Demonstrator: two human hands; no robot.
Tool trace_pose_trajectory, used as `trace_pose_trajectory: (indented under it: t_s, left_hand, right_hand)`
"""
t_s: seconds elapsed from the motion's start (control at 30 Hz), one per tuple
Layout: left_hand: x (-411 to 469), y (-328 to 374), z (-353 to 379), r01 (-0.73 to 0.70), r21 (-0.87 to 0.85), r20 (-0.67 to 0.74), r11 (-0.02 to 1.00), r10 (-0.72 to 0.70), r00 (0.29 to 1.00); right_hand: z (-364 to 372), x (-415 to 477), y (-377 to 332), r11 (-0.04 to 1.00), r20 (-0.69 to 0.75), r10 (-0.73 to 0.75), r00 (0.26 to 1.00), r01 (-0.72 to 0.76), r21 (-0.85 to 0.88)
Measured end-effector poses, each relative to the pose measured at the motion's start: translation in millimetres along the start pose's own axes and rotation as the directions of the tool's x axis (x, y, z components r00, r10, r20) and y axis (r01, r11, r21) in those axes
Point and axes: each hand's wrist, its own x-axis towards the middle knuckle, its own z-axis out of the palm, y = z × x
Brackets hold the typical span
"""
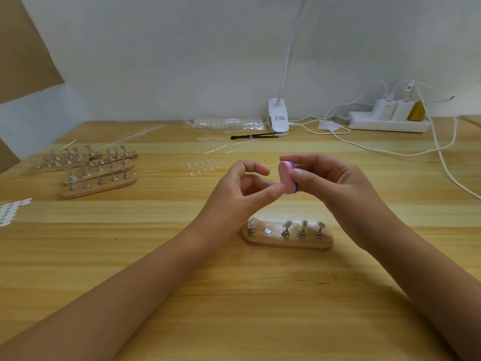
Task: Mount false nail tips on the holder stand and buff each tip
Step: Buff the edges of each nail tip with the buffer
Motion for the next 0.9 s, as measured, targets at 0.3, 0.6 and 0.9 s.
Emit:
trace_pose_trajectory:
  t_s: [0.3, 0.6, 0.9]
  left_hand:
    - [-0.7, 3.0, -0.9, -0.044, -0.011, -0.015, 0.999, 0.044, 0.999]
    - [1.1, 3.0, -2.1, -0.049, -0.051, -0.076, 0.998, 0.045, 0.996]
    - [2.6, 2.3, -5.0, -0.042, -0.081, -0.080, 0.996, 0.035, 0.996]
  right_hand:
    - [0.0, 0.8, 2.4, 0.998, -0.041, 0.029, 0.999, -0.026, 0.055]
    - [1.6, -0.4, 1.1, 0.990, -0.021, 0.066, 0.998, -0.062, 0.129]
    - [1.6, 0.2, -0.7, 0.974, -0.027, 0.089, 0.996, -0.081, 0.212]
